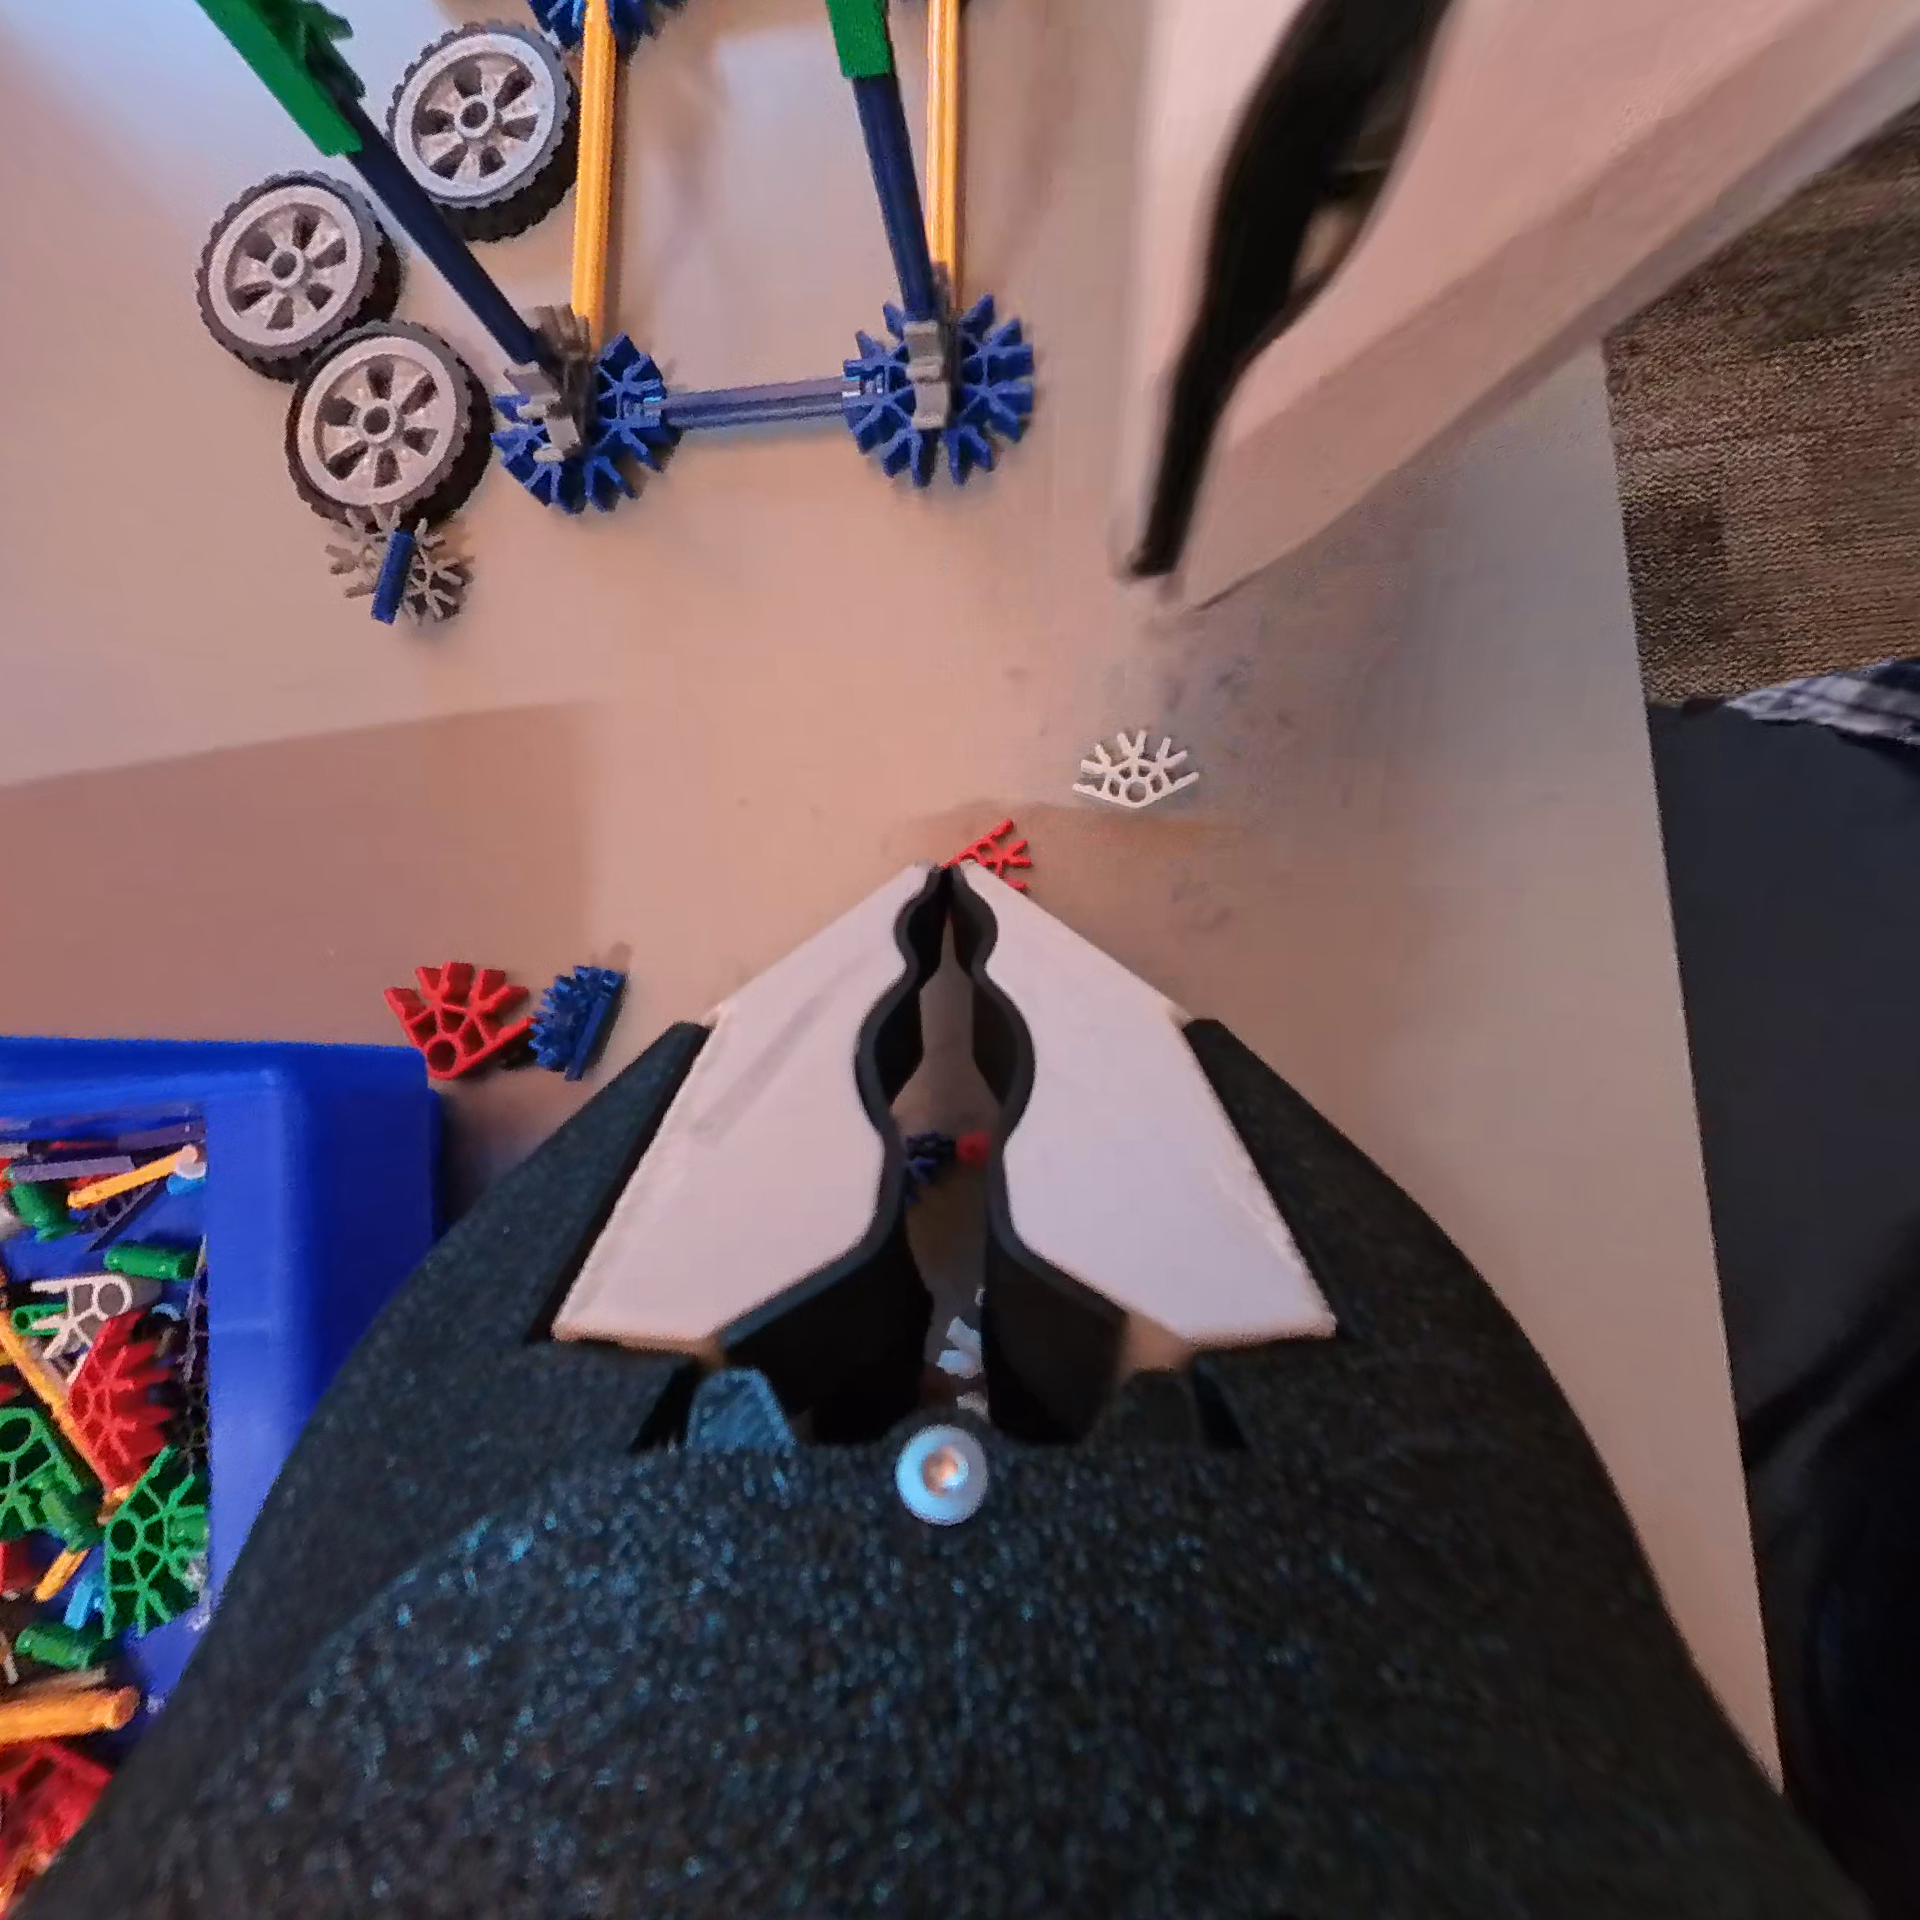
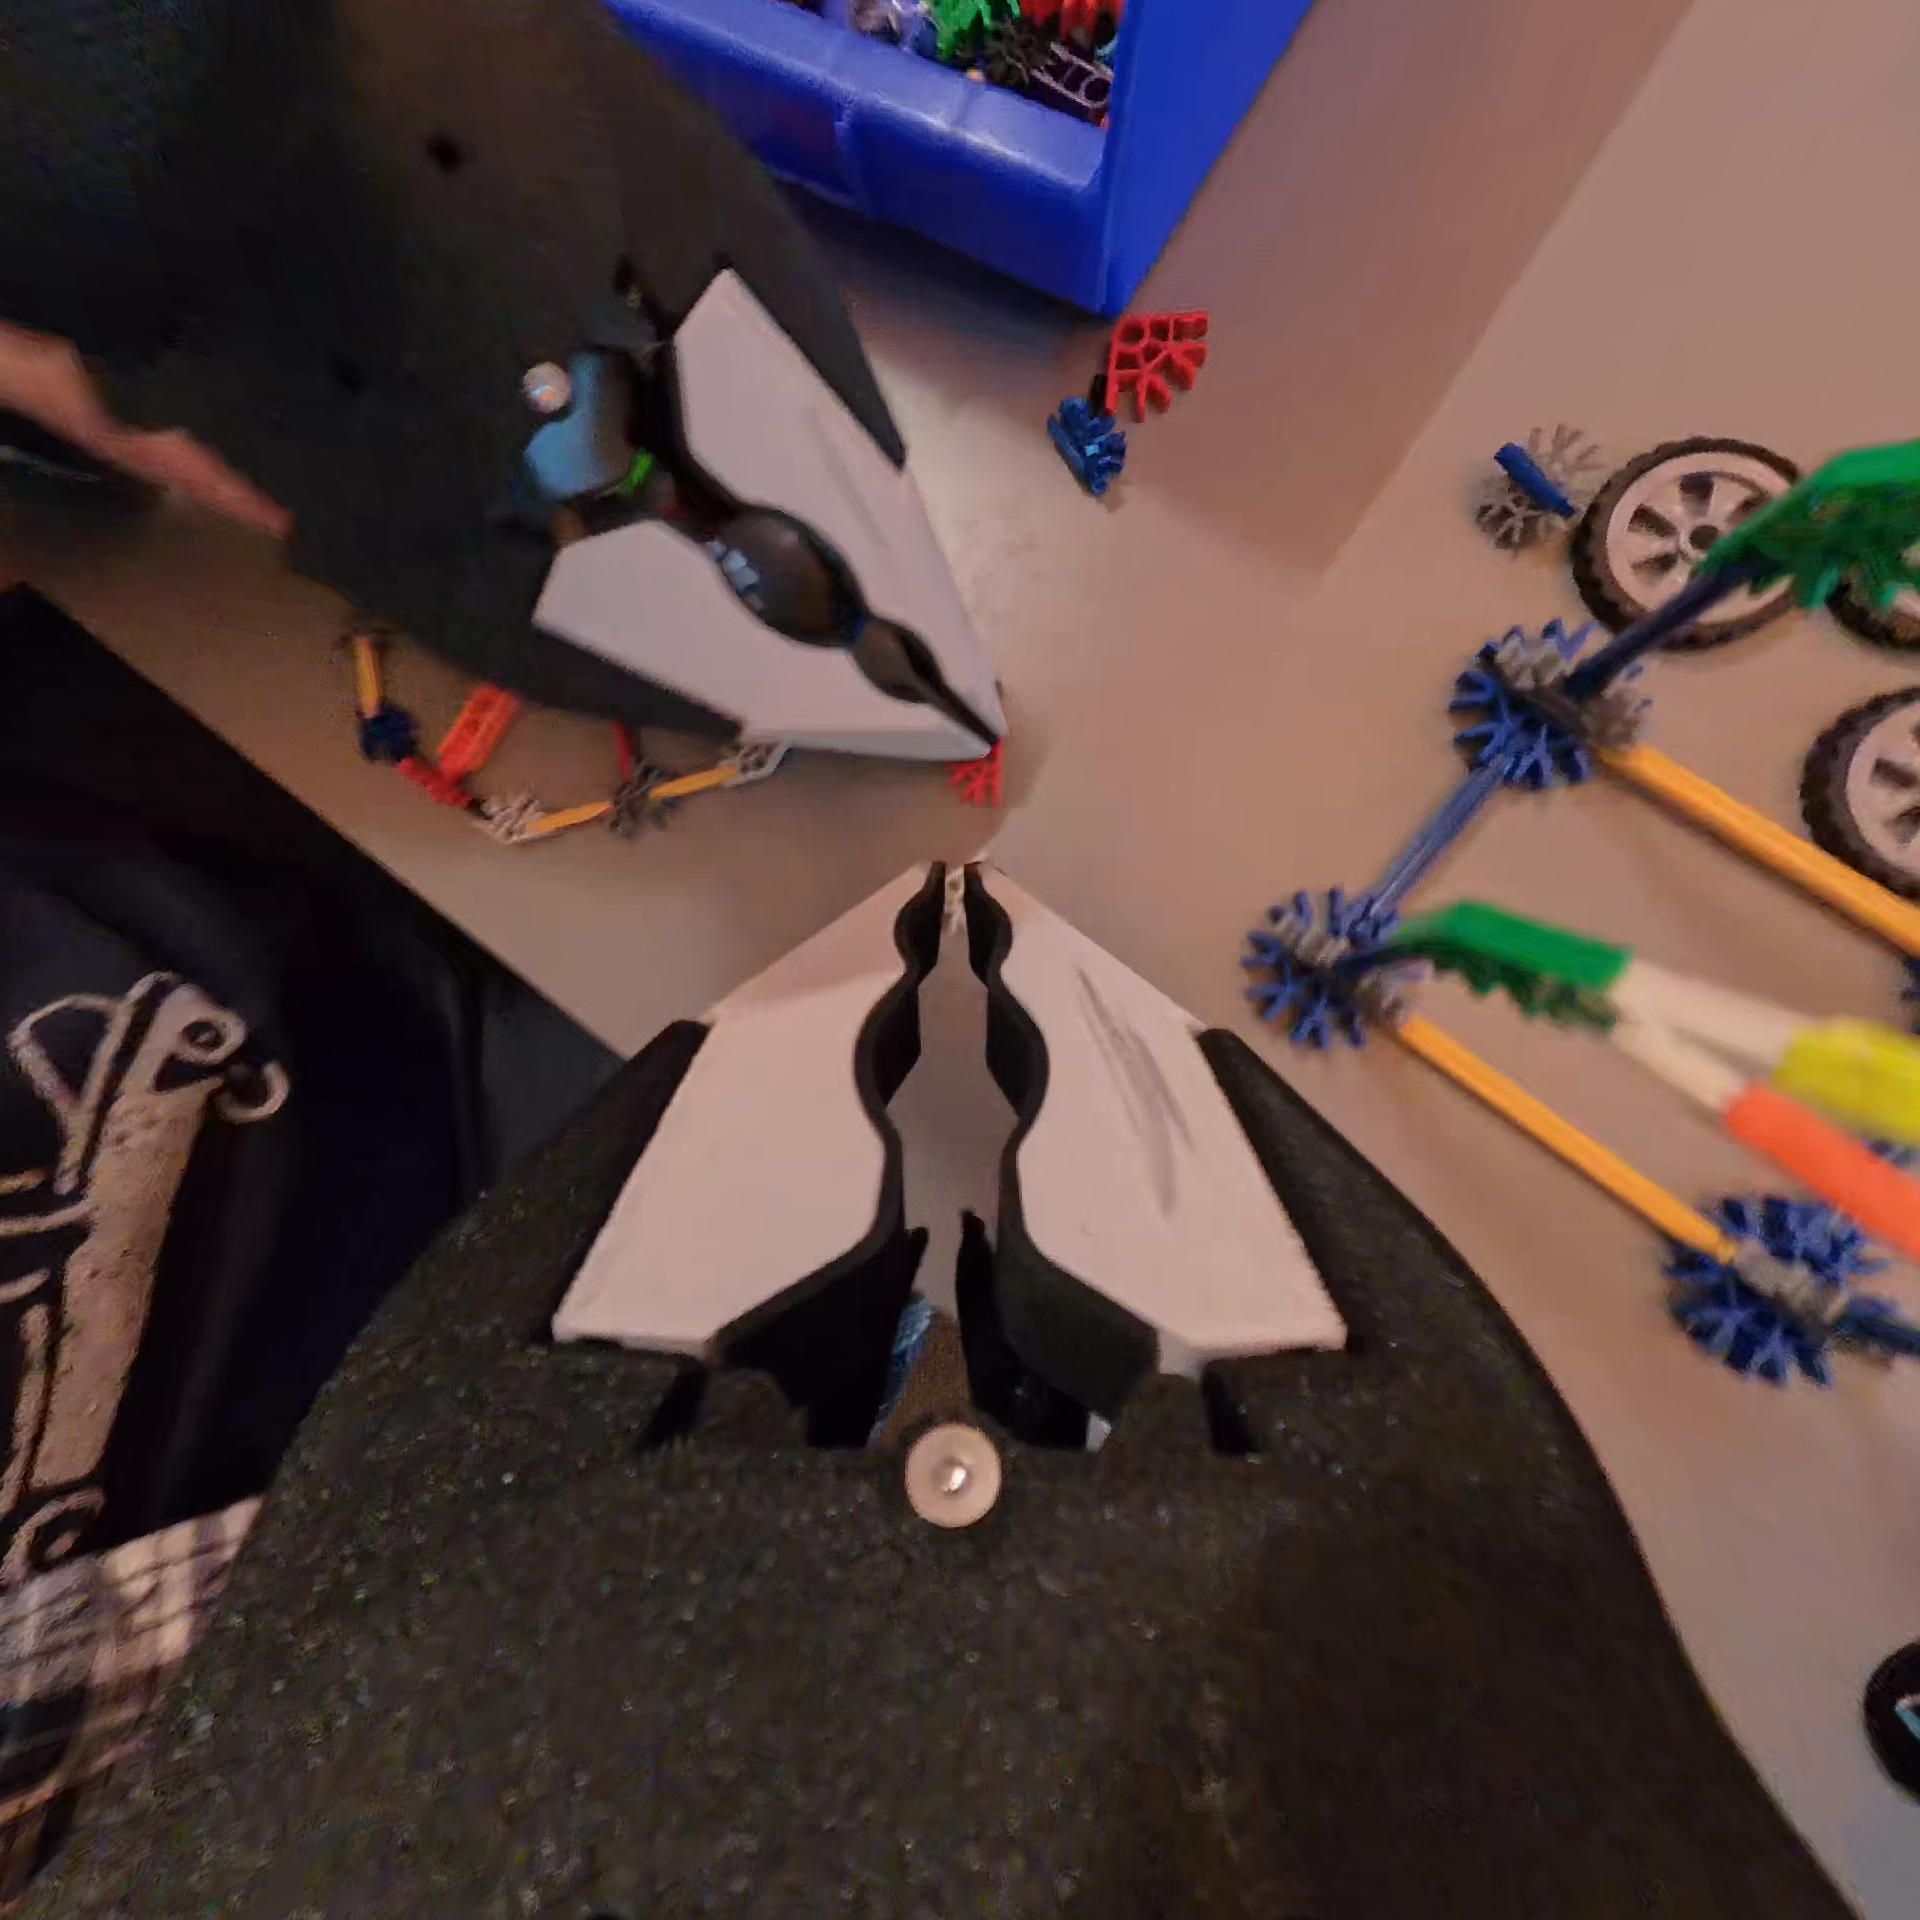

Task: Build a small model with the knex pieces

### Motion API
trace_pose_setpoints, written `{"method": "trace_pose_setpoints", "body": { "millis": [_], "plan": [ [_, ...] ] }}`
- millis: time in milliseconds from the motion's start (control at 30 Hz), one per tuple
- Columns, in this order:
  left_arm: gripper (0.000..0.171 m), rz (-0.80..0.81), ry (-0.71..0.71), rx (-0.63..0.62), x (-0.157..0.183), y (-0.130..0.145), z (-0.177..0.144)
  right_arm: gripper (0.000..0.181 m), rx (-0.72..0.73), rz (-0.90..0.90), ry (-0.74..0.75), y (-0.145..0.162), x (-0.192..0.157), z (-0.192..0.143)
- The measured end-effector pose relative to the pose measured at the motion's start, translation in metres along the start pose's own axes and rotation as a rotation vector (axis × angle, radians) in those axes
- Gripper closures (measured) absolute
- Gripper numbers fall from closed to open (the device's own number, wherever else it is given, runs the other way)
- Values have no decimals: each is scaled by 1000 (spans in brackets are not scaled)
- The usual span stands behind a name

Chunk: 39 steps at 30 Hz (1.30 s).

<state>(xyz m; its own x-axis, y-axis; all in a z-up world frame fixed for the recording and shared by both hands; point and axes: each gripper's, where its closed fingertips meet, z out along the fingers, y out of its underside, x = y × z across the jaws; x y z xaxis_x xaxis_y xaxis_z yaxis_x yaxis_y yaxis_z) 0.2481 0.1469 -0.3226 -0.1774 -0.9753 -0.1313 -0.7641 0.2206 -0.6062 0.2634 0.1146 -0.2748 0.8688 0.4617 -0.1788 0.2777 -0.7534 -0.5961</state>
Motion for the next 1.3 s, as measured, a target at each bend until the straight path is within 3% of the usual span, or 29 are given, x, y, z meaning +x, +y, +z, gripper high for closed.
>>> {"method": "trace_pose_setpoints", "body": {
  "millis": [300, 400, 500, 700, 833, 933, 1133, 1300],
  "plan": [
    [171, -6, 19, -10, 0, 0, 0, 170, 208, 32, -24, 86, -22, -98],
    [171, -11, 25, -13, 0, 0, 0, 170, 268, 98, 8, 140, -11, -123],
    [171, -8, 20, -30, 0, 0, 0, 170, 293, 243, 13, 213, 10, -125],
    [171, -23, -14, -53, -1, -1, 1, 170, 245, 533, -44, 365, 31, -69],
    [171, -23, -28, -71, -1, -4, 4, 169, 204, 700, -120, 444, 32, -4],
    [171, -26, -30, -84, -2, -7, 6, 167, 115, 793, -91, 506, 31, 44],
    [171, -60, -37, -84, -1, -12, 10, 162, 82, 975, -68, 586, 16, 102],
    [171, -61, -44, -99, 0, -14, 12, 159, -3, 970, -29, 632, -2, 135]
  ]
}}
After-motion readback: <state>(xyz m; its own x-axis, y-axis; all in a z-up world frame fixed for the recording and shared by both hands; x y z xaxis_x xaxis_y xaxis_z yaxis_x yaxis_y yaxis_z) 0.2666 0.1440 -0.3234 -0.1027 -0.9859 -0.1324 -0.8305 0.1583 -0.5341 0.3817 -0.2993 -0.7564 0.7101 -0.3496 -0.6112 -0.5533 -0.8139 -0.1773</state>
